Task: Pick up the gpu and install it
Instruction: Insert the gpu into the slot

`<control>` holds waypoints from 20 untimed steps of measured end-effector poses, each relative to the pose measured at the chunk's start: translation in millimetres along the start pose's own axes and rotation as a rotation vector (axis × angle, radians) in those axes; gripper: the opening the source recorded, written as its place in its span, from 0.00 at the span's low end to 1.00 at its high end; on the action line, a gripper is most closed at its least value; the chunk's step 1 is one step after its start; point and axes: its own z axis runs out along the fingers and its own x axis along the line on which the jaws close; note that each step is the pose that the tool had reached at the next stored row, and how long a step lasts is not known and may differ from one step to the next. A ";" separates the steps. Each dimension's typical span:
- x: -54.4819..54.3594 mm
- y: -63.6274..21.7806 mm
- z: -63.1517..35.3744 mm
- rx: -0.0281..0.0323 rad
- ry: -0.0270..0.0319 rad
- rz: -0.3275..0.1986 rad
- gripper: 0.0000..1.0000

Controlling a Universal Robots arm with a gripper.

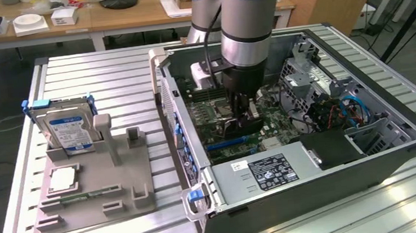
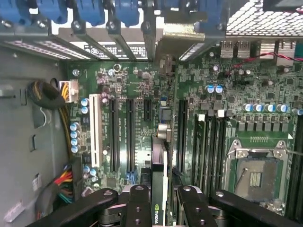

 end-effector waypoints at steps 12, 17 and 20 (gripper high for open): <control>0.0 6.9 0.8 0.0014 0.0002 0.000 0.26; -0.1 7.0 2.4 0.0015 0.0001 0.000 0.26; -0.1 7.2 4.6 0.0017 0.0003 0.000 0.26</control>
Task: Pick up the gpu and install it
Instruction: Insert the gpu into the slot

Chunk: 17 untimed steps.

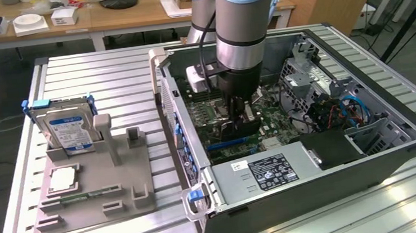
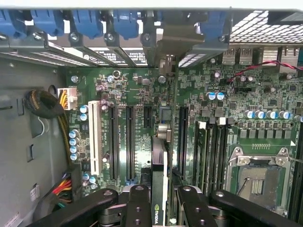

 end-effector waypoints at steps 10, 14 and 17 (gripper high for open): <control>-0.2 0.8 7.5 0.0005 0.0000 0.000 0.26; -0.2 0.8 7.6 0.0005 0.0001 0.000 0.26; -0.2 0.8 7.8 0.0005 0.0000 0.000 0.26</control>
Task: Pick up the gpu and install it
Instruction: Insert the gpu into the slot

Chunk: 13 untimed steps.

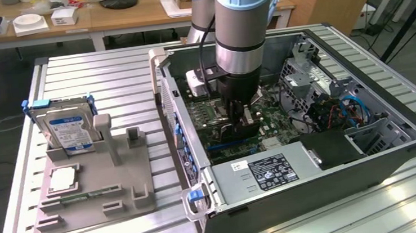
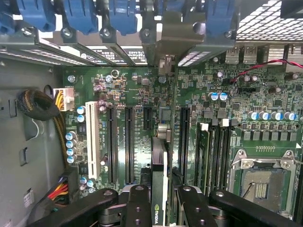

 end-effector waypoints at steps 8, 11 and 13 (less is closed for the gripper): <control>-1.6 0.1 0.1 -0.0001 0.0002 0.000 0.26; -1.7 0.3 1.9 0.0000 0.0004 0.000 0.26; -1.6 0.4 2.6 -0.0002 0.0007 0.000 0.26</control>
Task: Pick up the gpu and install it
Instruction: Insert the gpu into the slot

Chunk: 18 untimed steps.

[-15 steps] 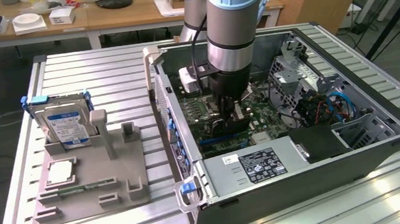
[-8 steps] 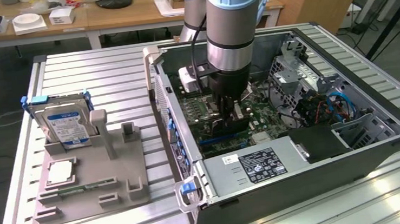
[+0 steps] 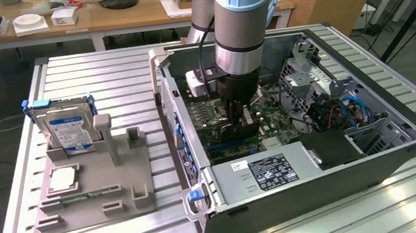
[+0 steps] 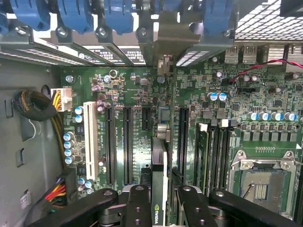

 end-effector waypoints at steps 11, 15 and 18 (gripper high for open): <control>-0.2 0.2 0.0 0.0010 -0.0015 0.000 0.26; -0.1 0.2 -0.6 0.0004 -0.0005 0.000 0.26; 0.0 0.3 -0.2 0.0016 -0.0010 0.000 0.26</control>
